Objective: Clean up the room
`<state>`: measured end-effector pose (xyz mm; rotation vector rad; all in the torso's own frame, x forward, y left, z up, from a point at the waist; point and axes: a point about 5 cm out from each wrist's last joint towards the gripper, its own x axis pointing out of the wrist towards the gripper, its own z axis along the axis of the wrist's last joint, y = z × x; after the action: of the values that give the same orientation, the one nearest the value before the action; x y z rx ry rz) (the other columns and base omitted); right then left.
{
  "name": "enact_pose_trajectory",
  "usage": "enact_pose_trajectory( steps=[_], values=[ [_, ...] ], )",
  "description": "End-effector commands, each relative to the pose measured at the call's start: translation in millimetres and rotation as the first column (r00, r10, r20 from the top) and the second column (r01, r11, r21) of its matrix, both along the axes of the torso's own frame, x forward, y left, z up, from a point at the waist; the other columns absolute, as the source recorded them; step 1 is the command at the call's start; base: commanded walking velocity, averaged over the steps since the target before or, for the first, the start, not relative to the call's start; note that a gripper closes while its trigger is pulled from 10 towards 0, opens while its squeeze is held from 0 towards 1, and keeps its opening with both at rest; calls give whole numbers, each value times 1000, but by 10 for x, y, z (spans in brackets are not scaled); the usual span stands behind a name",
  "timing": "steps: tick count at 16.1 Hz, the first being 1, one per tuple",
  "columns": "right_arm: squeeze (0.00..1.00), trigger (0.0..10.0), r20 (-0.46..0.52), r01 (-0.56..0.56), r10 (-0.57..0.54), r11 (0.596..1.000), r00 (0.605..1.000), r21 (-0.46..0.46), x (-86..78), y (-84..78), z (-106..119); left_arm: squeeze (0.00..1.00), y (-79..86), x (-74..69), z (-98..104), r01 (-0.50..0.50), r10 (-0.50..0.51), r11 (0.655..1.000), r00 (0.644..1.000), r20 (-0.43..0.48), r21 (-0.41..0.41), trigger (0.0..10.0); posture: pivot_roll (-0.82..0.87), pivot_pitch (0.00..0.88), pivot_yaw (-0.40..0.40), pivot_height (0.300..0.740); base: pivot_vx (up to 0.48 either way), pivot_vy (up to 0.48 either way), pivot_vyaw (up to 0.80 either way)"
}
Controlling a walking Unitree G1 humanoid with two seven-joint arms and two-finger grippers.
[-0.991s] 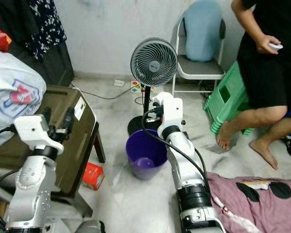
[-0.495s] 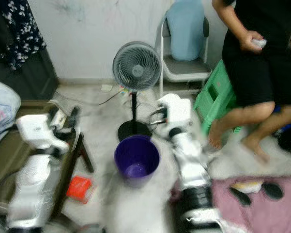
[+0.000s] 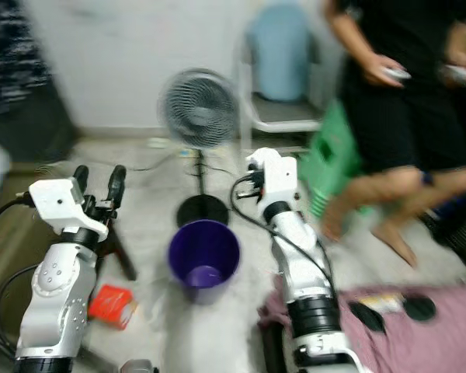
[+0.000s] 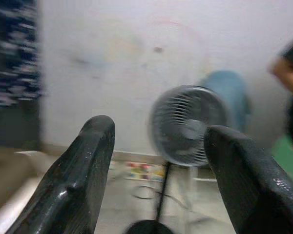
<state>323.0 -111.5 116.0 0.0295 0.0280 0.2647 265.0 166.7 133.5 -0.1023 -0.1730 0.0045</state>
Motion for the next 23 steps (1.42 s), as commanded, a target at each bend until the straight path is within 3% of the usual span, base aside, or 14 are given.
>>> enact_pose_trajectory(
  steps=[1,8,17,23],
  values=[
    [0,10000,34,-12,12,1000,999,4,22,24,87,0,29,-3,-18,-7,7,1000,1000,-14,13,10000,121,0,-46,740,0,0,800],
    [0,10000,34,-9,9,1000,999,5,32,19,93,0,14,0,-12,-5,5,1000,1000,-11,20,10000,118,0,-46,740,0,0,771],
    [0,10000,24,7,-7,1000,1000,10,46,1,85,0,-5,1,5,10,-11,1000,1000,5,20,10000,116,0,-46,740,0,0,0],
    [0,10000,24,5,-5,1000,1000,7,54,6,88,0,-13,3,11,18,-18,999,1000,11,28,10000,117,0,-45,740,355,0,0]
  ],
)
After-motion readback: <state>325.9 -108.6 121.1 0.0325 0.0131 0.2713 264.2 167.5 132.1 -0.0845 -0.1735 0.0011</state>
